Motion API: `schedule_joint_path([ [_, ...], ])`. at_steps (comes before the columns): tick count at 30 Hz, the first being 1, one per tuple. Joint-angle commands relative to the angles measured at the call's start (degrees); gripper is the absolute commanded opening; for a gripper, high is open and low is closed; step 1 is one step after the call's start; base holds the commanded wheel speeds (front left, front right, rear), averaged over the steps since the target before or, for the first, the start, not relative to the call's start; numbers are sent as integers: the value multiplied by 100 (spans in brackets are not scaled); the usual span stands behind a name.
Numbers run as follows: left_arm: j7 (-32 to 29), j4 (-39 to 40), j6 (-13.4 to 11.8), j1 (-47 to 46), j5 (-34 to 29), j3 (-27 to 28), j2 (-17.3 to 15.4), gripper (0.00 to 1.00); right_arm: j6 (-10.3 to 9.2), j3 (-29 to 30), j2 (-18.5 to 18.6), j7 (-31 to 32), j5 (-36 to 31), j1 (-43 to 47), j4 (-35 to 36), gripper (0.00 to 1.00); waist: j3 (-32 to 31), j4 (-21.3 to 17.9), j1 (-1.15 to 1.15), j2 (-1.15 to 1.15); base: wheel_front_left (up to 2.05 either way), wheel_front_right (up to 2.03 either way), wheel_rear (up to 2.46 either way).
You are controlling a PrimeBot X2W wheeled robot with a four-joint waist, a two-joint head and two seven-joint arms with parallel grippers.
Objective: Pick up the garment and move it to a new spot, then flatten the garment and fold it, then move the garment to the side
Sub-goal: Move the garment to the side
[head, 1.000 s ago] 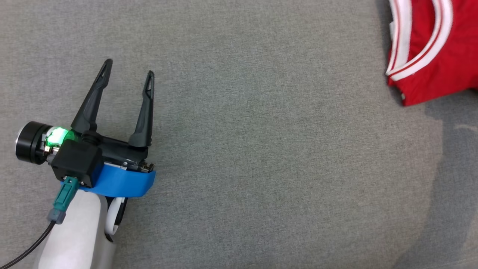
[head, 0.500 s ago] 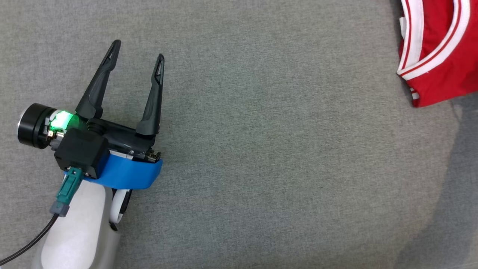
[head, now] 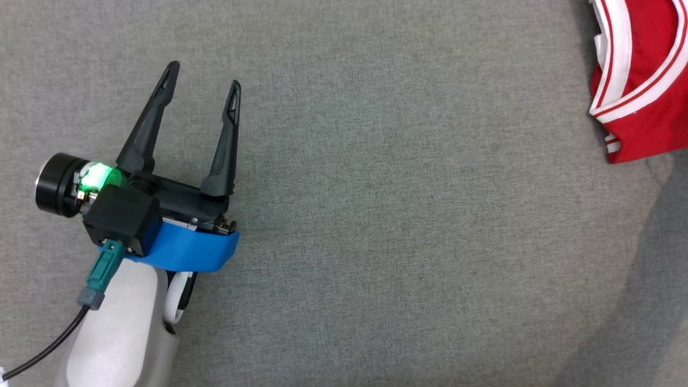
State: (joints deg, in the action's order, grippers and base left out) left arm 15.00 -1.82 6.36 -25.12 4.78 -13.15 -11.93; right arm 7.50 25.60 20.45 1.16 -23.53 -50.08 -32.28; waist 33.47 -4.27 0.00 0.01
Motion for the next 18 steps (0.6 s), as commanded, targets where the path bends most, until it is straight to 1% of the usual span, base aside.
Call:
schedule_joint_path([
  [1, 23, -19, -32, 49, 9, 37, 11, 100, -1, 91, -89, -130, 32, 196, 84, 100, -103, -45, 0, -1, 0, 0, 0],
  [2, 23, -34, -38, 91, 13, 48, 12, 100, -2, 169, -179, -242, 78, 292, 147, 100, -177, -55, 0, -1, 0, 0, 0],
  [3, 23, -69, -49, 193, 26, 73, 21, 100, -1, 279, -379, -487, 225, 527, 305, 100, -350, -68, 0, -1, 0, 0, 0],
  [5, 23, -103, -82, 316, 50, 105, 33, 100, -1, 368, -591, -733, 454, 838, 507, 100, -553, -72, 0, -1, 0, 0, 0],
  [8, 23, -166, -141, 567, 83, 196, 42, 100, -1, 354, -991, -1033, 870, 1401, 862, 100, -880, -96, 0, -1, 0, 0, 0],
  [10, 23, -213, -187, 751, 123, 252, 45, 100, -1, 257, -1274, -1174, 1165, 1818, 1137, 100, -1106, -106, 0, -1, 0, 0, 0],
  [13, 23, -293, -231, 1007, 175, 316, 48, 100, -1, 48, -1535, -1283, 1601, 2418, 1522, 100, -1379, -97, 0, -1, 0, 0, 0],
  [15, 23, -349, -270, 1148, 209, 363, 48, 100, 0, -192, -1661, -1335, 1894, 2788, 1751, 100, -1541, -75, 0, -1, 0, 0, 0],
  [18, 23, -427, -315, 1346, 262, 436, 49, 100, 0, -598, -1727, -1369, 2249, 3270, 2057, 100, -1749, -12, 0, -1, 0, 0, 0],
])
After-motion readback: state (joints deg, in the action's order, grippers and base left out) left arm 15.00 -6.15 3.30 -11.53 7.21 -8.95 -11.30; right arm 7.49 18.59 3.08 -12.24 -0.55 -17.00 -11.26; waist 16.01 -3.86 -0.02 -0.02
